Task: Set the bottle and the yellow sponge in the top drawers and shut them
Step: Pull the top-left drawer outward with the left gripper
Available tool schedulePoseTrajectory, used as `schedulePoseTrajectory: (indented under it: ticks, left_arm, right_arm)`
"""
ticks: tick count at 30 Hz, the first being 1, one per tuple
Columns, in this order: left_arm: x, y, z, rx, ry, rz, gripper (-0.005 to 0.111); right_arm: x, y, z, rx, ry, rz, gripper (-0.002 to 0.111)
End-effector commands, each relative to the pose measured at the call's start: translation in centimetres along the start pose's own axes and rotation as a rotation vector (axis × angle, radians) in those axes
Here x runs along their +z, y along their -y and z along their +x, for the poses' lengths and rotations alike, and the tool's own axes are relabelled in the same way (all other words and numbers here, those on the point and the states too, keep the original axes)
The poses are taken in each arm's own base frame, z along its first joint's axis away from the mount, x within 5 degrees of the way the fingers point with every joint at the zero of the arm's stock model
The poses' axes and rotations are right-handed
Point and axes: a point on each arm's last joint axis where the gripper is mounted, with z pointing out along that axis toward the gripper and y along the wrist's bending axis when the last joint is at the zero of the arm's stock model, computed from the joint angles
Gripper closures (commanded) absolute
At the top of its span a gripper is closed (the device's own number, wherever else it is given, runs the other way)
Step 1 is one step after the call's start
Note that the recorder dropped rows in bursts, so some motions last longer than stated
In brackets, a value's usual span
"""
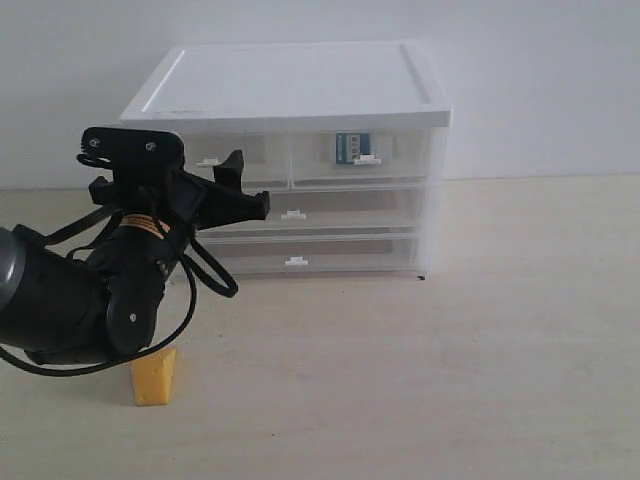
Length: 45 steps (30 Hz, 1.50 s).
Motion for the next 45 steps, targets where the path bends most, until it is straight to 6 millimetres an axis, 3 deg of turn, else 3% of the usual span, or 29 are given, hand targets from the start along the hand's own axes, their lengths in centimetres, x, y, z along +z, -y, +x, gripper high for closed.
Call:
schedulePoseTrajectory:
  ticks: [1, 10, 19, 22, 28, 35, 45]
  left_arm:
    - [0.6, 0.0, 0.5, -0.033, -0.007, -0.038, 0.046]
    - [0.8, -0.1, 0.7, -0.037, -0.003, -0.052, 0.046]
    - [1.6, 0.3, 1.2, -0.034, -0.003, -0.051, 0.054]
    - [1.6, 0.3, 1.1, -0.034, 0.009, -0.054, 0.065]
    - [1.6, 0.3, 1.1, -0.034, 0.002, -0.052, 0.102]
    - [1.4, 0.2, 1.4, -0.026, -0.008, -0.046, 0.103]
    - [-0.7, -0.3, 2.7, -0.013, -0.013, -0.056, 0.103]
  right_arm:
    - [0.0, 0.0, -0.1, -0.005, 0.015, 0.003, 0.108]
    - [0.0, 0.0, -0.1, -0.005, 0.015, 0.003, 0.108]
    - [0.0, 0.0, -0.1, -0.005, 0.015, 0.003, 0.108]
    - [0.0, 0.0, -0.1, -0.005, 0.015, 0.003, 0.108]
    - [0.0, 0.0, -0.1, -0.005, 0.015, 0.003, 0.108]
    - [0.0, 0.0, -0.1, -0.005, 0.015, 0.003, 0.108]
    - [0.0, 0.0, -0.1, -0.005, 0.015, 0.003, 0.108]
